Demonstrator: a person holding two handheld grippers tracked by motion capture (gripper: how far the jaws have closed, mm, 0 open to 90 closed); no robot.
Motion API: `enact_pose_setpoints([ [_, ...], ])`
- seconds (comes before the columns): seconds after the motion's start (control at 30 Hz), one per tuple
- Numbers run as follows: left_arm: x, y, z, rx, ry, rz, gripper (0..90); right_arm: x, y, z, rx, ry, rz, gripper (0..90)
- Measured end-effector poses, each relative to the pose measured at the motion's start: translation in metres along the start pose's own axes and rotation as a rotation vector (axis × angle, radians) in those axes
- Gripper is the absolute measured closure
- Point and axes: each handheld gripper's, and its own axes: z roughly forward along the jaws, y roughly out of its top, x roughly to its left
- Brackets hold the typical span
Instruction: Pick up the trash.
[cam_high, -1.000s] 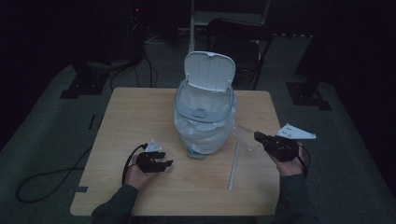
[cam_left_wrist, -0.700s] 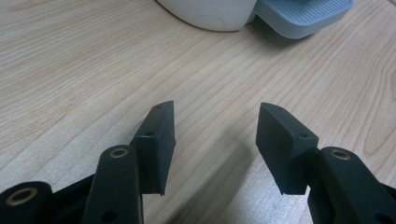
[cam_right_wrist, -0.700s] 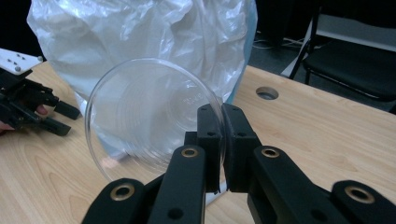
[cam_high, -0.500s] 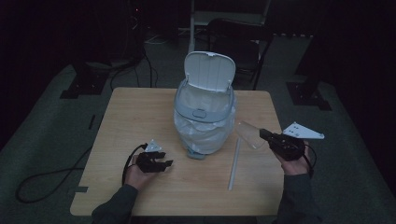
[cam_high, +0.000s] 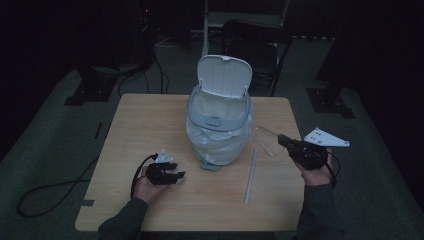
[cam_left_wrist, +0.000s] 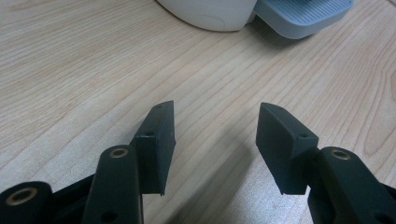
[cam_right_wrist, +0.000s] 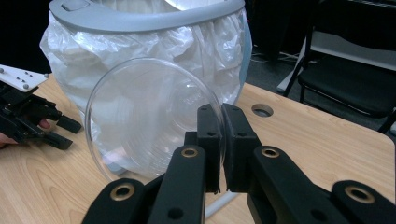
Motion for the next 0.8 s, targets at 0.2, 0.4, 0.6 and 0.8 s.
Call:
enact_pose_setpoints([
  [0.2, 0.0, 0.0, 0.0, 0.001, -0.001, 0.0, 48.3, 0.002, 0.005, 0.001, -0.015, 0.001, -0.004, 86.6],
  [0.4, 0.0, 0.0, 0.0, -0.002, 0.001, -0.002, 48.3, 0.003, 0.011, -0.002, -0.032, -0.001, -0.018, 86.6],
  [0.6, 0.0, 0.0, 0.0, -0.002, 0.0, -0.002, 48.3, 0.002, 0.019, -0.005, -0.05, -0.006, -0.028, 86.6],
  [0.8, 0.0, 0.0, 0.0, -0.001, 0.0, -0.002, 48.2, 0.003, 0.025, -0.007, -0.067, -0.014, -0.036, 86.6],
])
